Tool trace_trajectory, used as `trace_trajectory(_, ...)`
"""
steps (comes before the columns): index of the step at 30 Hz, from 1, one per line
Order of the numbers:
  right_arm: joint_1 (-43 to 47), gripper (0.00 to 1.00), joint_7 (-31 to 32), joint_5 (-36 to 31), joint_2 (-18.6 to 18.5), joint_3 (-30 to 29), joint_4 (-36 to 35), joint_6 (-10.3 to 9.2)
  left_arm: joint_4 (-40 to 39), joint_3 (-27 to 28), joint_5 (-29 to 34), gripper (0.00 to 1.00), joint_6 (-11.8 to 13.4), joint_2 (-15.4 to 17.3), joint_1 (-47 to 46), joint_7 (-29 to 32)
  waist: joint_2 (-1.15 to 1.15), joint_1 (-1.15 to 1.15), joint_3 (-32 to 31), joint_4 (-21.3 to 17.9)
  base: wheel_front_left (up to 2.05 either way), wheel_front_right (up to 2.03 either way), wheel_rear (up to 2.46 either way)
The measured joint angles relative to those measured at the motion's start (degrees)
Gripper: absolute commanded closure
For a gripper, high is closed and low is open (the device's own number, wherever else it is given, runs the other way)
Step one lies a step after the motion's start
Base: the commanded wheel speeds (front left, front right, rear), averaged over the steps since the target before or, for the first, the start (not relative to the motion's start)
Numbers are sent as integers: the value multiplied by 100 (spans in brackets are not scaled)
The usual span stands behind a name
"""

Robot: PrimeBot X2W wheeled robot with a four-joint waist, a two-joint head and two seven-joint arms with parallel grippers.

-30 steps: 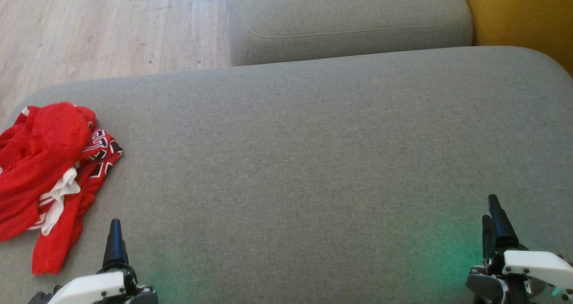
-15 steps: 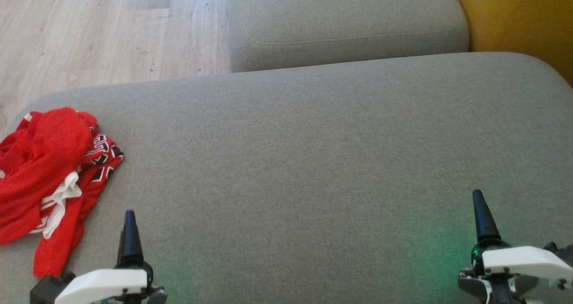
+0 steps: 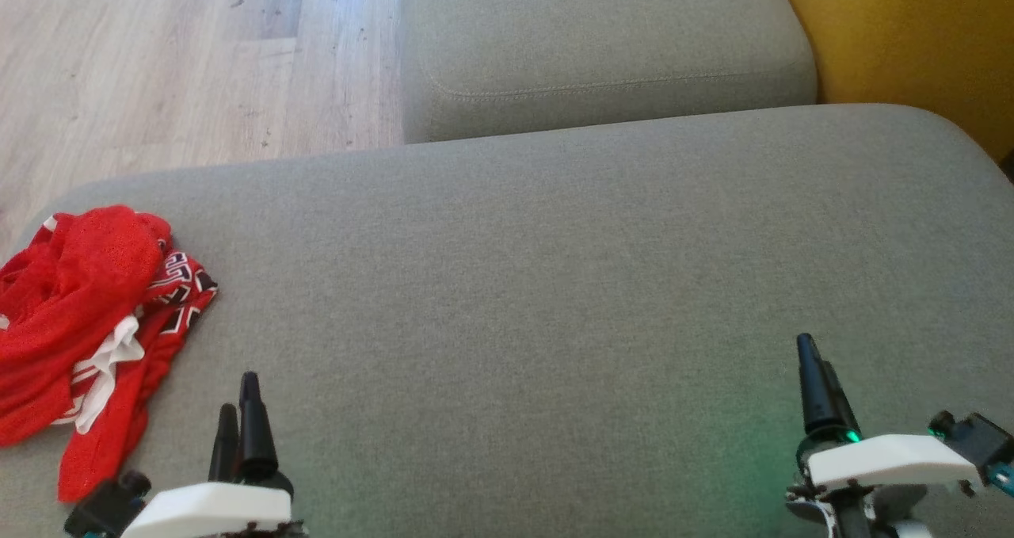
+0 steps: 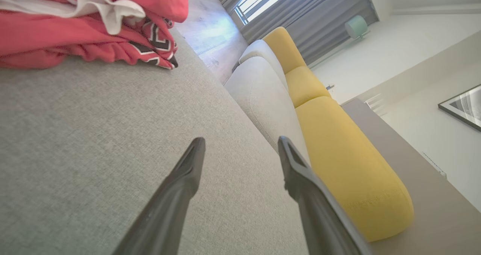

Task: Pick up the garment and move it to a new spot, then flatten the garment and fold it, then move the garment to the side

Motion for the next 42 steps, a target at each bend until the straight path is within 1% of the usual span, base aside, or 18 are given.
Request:
trace_trajectory(9,1,0,-146,-653,-90,270,-74,0,-119,-138,667,0,55,22,25,-140,0,0,-69,10,0,0,0)
trace_trajectory(13,1,0,-215,-929,-92,316,-120,0,-204,-174,946,0,98,41,129,-197,0,0,-86,19,0,0,0)
trace_trajectory(21,63,0,-360,-1560,-93,445,-212,0,-319,-300,1583,0,108,57,217,-360,0,0,-112,22,0,0,0)
trace_trajectory(23,119,0,-401,-1691,-93,477,-230,0,-344,-303,1718,0,148,60,222,-394,0,0,-121,24,0,0,0)
trace_trajectory(42,140,0,-710,-2917,-126,686,-332,0,-515,-469,3025,0,138,66,446,-695,0,0,-226,59,0,0,0)
